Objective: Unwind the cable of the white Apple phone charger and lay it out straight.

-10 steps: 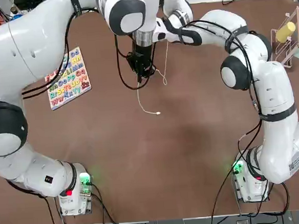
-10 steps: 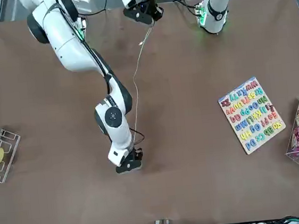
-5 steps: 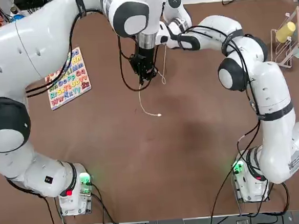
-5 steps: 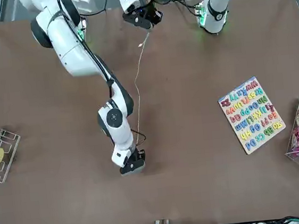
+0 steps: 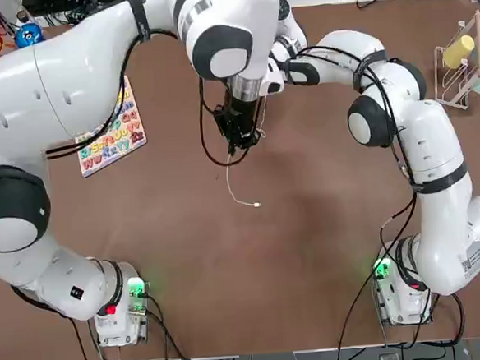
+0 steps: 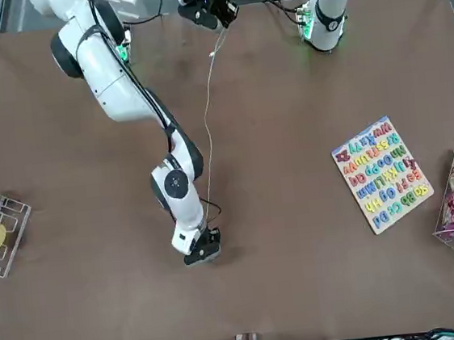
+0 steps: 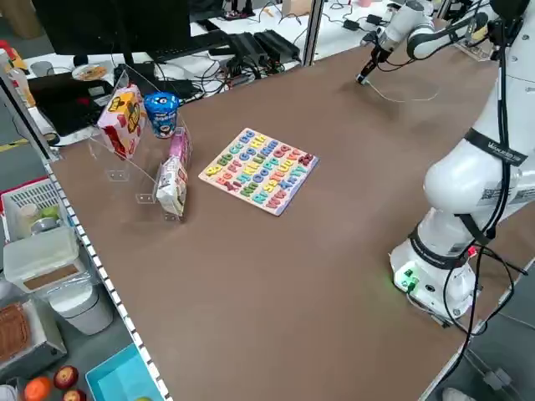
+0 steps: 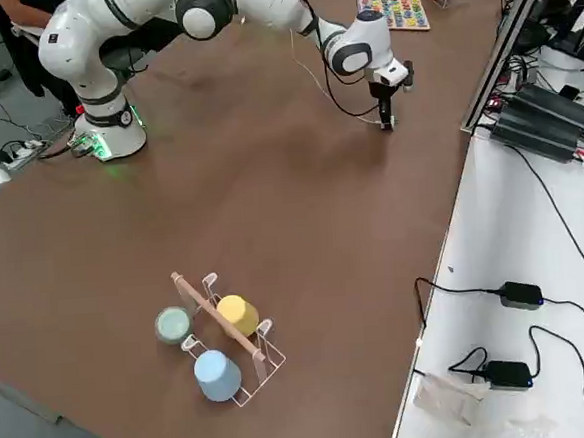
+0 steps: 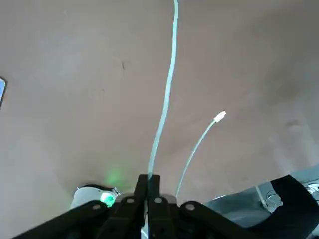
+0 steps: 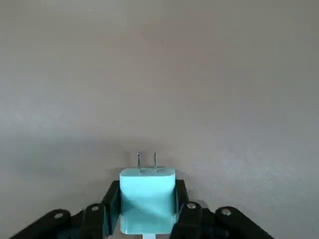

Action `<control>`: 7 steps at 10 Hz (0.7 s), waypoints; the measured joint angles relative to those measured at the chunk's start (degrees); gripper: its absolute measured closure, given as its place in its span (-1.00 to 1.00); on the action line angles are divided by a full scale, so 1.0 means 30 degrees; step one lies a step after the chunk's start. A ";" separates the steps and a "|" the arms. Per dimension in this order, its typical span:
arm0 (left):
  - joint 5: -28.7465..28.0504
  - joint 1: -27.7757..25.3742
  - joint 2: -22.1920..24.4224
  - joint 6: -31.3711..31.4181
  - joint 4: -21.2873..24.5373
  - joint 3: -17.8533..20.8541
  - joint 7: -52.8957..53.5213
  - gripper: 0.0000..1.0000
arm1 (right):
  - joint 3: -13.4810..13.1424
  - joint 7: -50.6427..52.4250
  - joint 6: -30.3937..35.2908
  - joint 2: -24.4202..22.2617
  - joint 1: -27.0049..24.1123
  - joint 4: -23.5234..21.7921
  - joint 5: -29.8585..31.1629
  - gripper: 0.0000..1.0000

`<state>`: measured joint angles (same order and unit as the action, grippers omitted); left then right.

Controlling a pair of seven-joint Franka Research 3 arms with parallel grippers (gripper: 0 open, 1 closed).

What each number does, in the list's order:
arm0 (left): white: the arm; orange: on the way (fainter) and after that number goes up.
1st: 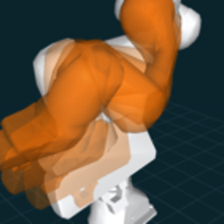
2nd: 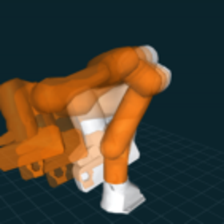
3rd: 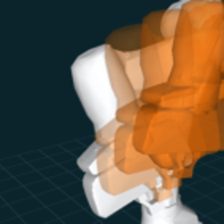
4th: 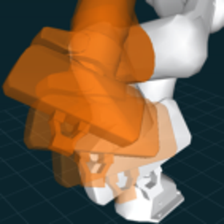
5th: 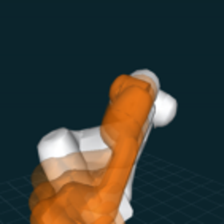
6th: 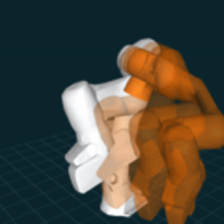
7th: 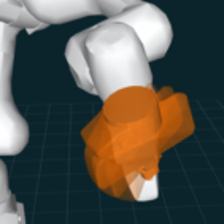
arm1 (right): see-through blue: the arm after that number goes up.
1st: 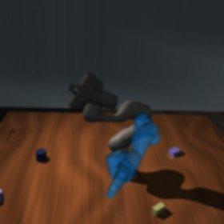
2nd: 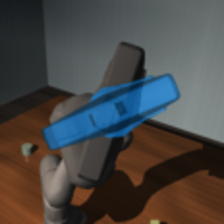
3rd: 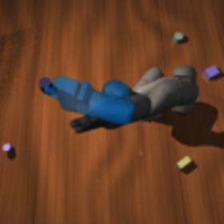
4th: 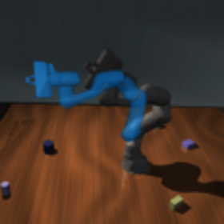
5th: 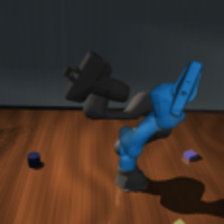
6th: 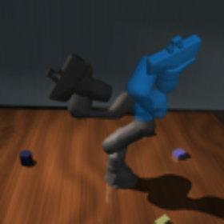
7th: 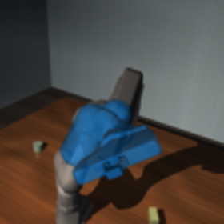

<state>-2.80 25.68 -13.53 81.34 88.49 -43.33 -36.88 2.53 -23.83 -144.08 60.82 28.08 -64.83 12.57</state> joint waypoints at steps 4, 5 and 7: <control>0.0264 0.0106 -0.0617 -0.0035 0.0051 0.0000 -0.0470 0.93 | 0.0001 -0.0067 0.0001 0.0106 0.0000 0.0003 -0.0001 -0.38; 0.0267 0.0137 -0.0628 -0.0035 0.0050 0.0000 -0.0487 0.93 | 0.0001 -0.0128 0.0001 0.0131 0.0000 0.0003 -0.0002 -0.65; 0.0276 0.0343 -0.0643 -0.0036 0.0050 -0.0010 -0.0643 0.93 | 0.0001 -0.0427 -0.0002 0.0137 -0.0019 0.0085 -0.0006 -0.87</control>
<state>-1.97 26.71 -15.46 81.23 88.64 -43.36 -38.81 2.53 -25.11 -144.08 61.23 28.03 -64.58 12.55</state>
